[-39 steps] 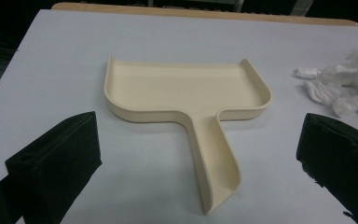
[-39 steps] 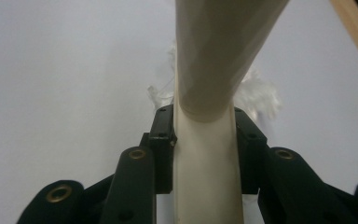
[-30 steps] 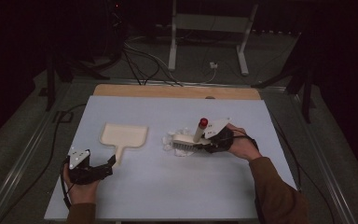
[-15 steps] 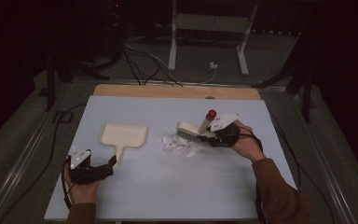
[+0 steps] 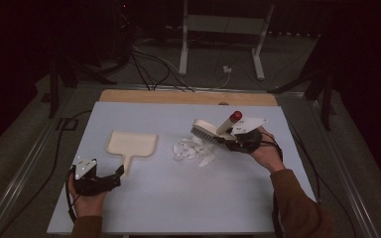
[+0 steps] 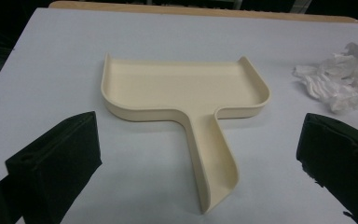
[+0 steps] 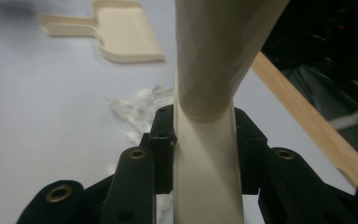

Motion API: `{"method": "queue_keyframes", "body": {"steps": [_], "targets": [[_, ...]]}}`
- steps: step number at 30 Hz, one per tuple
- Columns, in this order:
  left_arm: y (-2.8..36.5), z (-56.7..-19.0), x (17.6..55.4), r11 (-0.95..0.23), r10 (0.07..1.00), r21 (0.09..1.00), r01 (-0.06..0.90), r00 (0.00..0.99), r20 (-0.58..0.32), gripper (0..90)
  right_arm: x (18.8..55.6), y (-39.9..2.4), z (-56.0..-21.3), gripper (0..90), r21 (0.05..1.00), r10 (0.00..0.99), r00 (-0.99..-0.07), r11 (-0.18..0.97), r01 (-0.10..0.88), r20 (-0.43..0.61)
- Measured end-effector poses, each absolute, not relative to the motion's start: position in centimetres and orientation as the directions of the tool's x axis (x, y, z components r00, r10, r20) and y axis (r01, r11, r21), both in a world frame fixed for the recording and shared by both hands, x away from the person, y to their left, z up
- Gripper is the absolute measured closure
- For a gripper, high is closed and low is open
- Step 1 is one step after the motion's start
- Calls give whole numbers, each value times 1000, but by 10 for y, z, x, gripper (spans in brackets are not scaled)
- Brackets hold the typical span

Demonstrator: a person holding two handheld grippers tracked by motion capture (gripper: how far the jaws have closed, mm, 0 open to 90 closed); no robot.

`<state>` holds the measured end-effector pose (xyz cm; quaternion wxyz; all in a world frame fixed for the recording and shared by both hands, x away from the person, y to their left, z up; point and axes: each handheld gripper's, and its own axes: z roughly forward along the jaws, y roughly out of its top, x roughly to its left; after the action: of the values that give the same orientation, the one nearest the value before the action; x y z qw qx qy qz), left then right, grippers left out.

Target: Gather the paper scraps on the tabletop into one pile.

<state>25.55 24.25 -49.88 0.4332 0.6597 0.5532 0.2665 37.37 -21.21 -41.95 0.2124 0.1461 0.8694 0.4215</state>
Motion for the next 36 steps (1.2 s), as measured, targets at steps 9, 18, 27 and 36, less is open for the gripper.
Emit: {"method": "queue_keyframes", "body": {"steps": [9, 18, 27, 36], "targets": [[243, -499, 256, -13, 961, 867, 499, 246, -128, 5, 380, -203, -426, 668, 735, 524, -757, 673, 88, -390], [244, -498, 255, -11, 961, 867, 498, 245, -128, 5, 394, -190, -442, 668, 691, 541, -726, 712, 126, -425], [244, -499, 255, -8, 961, 868, 496, 244, -130, 5, 403, -179, -459, 668, 655, 524, -755, 737, 168, -395], [244, -498, 255, -9, 961, 868, 496, 244, -130, 4, 395, -188, -448, 668, 697, 502, -801, 701, 154, -327]]}}
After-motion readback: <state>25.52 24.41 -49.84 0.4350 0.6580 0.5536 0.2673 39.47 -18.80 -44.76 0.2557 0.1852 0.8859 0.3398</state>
